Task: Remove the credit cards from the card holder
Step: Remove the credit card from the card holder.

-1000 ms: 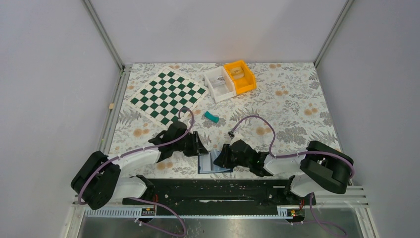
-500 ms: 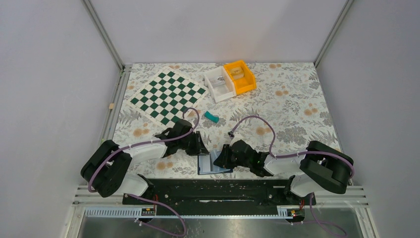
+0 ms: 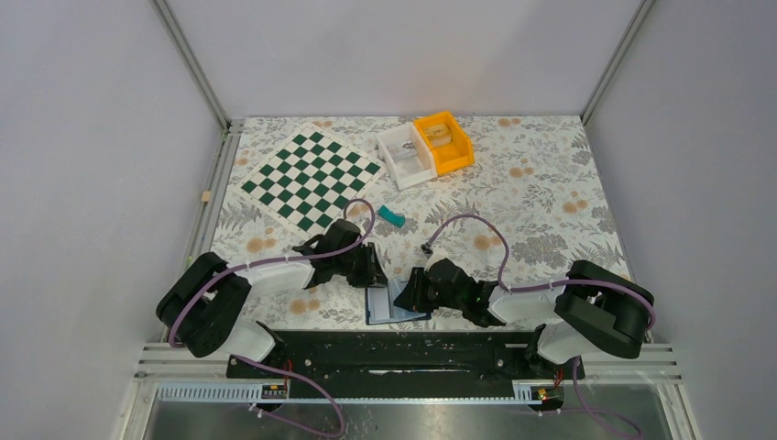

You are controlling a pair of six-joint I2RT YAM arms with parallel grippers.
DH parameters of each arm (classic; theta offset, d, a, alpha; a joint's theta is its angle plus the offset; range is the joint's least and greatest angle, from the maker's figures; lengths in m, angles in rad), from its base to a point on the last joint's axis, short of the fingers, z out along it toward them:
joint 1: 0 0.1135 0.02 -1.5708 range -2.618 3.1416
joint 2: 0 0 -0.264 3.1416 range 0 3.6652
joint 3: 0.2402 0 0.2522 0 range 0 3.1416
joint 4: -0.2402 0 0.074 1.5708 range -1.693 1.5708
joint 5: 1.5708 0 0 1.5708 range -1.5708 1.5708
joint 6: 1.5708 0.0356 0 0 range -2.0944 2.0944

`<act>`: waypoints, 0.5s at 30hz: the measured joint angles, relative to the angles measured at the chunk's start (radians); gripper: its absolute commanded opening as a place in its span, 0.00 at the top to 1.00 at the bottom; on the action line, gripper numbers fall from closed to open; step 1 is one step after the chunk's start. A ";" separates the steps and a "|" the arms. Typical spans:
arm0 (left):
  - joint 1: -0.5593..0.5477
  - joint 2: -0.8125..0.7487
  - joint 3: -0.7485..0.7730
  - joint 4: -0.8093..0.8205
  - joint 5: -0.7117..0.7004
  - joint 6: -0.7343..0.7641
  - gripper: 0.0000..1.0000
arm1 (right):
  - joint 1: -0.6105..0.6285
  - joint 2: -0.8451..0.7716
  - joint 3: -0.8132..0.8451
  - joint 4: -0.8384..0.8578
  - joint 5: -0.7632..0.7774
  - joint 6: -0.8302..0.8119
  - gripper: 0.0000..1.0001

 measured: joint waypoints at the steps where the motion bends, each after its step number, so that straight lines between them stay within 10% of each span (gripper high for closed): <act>1: -0.003 0.001 0.004 0.001 0.003 0.000 0.80 | 0.000 0.000 0.000 0.000 0.000 0.000 0.65; 15: -0.060 -0.009 0.013 0.056 0.090 -0.061 0.79 | -0.008 -0.186 0.112 -0.319 0.066 -0.010 0.40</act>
